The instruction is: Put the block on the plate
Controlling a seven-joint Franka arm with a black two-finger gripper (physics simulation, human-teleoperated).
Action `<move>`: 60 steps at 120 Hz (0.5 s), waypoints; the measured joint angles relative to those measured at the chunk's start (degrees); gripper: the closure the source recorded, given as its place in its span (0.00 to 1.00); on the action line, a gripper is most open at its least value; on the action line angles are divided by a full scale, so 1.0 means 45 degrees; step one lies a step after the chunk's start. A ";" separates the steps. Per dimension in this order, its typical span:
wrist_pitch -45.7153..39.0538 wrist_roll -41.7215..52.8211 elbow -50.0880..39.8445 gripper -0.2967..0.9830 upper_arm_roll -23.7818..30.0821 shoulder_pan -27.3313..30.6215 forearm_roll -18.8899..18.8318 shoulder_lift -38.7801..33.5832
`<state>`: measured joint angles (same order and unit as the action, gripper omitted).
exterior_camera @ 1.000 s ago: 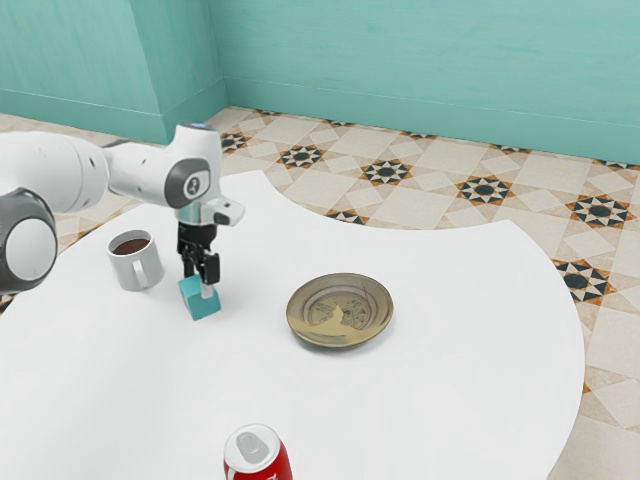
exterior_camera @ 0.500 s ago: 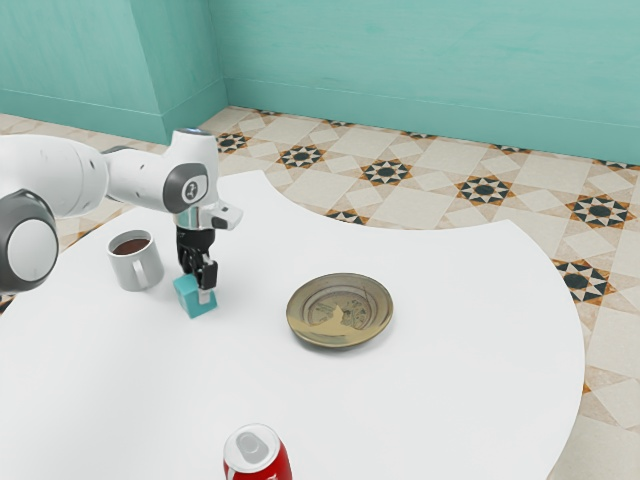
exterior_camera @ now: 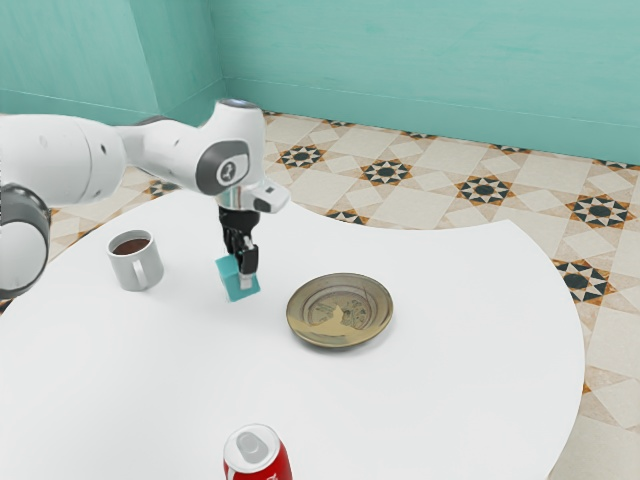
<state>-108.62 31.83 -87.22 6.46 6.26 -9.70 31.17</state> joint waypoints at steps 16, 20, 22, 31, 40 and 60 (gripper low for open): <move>-0.0026 -0.0027 0.0083 0.51 0.0552 -0.0712 0.0002 -0.0053; -0.0038 -0.0036 0.0131 0.51 0.0719 -0.0852 -0.0005 -0.0080; -0.0046 -0.0040 0.0163 0.51 0.0776 -0.0925 -0.0011 -0.0086; -0.0088 -0.0058 0.0281 0.50 0.1113 -0.1167 -0.0051 -0.0044; -0.0322 -0.0075 0.0414 0.50 0.1296 -0.1401 -0.0065 0.0161; -0.1135 -0.0114 0.1626 0.50 0.1402 -0.2005 -0.0080 0.1385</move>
<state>-113.73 31.32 -79.90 12.77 -2.76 -10.06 37.40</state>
